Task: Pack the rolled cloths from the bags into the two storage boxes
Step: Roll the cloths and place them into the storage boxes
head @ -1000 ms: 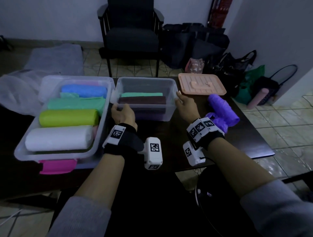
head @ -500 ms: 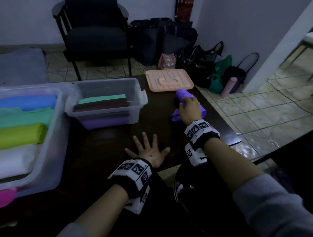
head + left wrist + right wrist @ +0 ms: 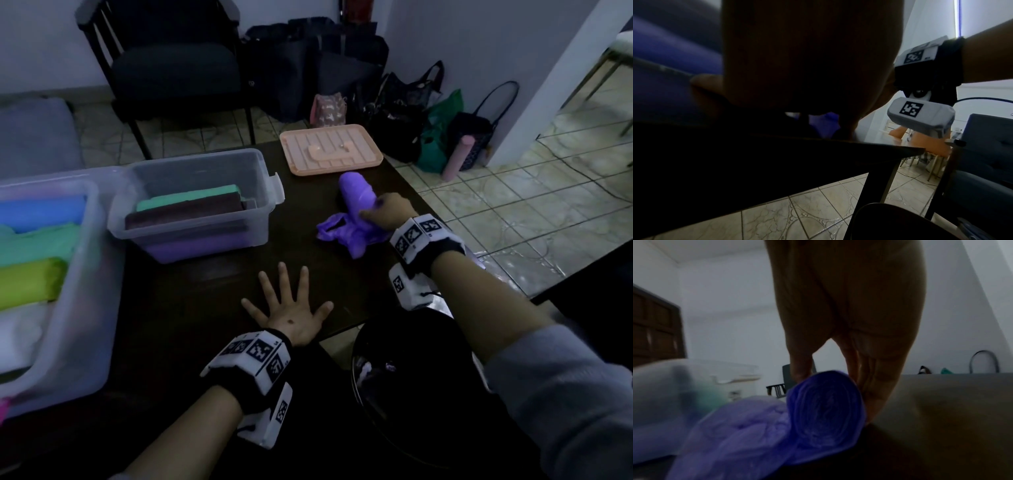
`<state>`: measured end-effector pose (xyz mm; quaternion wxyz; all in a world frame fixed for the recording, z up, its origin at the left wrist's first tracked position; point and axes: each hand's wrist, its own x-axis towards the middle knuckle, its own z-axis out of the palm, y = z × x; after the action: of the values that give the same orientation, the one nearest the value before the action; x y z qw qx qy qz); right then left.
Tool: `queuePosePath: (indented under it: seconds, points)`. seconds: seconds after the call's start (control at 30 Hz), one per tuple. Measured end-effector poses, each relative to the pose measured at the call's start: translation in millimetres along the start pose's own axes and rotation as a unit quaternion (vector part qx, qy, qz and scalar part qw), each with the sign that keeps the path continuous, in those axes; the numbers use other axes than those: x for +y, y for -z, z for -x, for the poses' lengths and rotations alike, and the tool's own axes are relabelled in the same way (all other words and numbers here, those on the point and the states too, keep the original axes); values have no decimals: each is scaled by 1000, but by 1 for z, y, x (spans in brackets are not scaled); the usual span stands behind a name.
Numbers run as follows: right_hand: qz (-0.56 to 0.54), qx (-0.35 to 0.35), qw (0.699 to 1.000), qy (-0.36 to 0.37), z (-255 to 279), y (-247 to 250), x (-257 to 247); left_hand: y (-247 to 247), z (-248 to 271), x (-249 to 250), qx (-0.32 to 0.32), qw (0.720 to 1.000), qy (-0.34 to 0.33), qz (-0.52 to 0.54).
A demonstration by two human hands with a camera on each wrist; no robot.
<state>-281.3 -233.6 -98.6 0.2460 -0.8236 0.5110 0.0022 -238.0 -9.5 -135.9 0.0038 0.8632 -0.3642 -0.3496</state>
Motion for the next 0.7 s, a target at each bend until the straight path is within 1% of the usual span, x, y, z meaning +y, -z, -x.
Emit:
queuePosePath:
  seconds: [0.13, 0.2, 0.27, 0.3, 0.33, 0.37, 0.4, 0.43, 0.47, 0.5, 0.53, 0.57, 0.6, 0.7]
  points:
    - [-24, -44, 999, -13, 28, -14, -15, 3, 2, 0, 32, 999, 0, 42]
    - [-30, -65, 997, -14, 46, -22, -22, 10, 2, 4, 75, 993, 13, 89]
    - [-37, -106, 993, -20, 62, -30, -28, 18, 0, 8, 129, 981, 47, 136]
    - [-38, -121, 992, -20, 68, -32, -31, 22, -1, 8, 146, 974, 64, 159]
    - [-20, -112, 994, -3, 73, -33, -33, 25, -4, 8, 156, 968, 76, 181]
    - [14, -74, 997, 36, 78, -31, -35, 27, -8, 7, 161, 963, 79, 201]
    - [52, -17, 994, 94, 79, -28, -36, 29, -12, 6, 167, 958, 74, 221]
    - [87, 27, 983, 161, 80, -23, -36, 31, -14, 6, 175, 952, 60, 243]
    - [125, 36, 964, 231, 80, -17, -36, 33, -16, 7, 183, 943, 40, 274]
    - [157, 7, 944, 289, 79, -11, -36, 36, -17, 8, 191, 932, 17, 307]
    - [190, -31, 925, 327, 78, -6, -34, 38, -16, 11, 193, 921, 3, 340]
    - [213, -59, 915, 338, 78, -3, -31, 40, -16, 13, 195, 908, 1, 370]
    - [231, -67, 910, 339, 78, -1, -27, 43, -15, 16, 203, 896, 1, 394]
    - [309, -30, 889, 336, 83, 0, -14, 54, -20, 22, 237, 868, -6, 437]
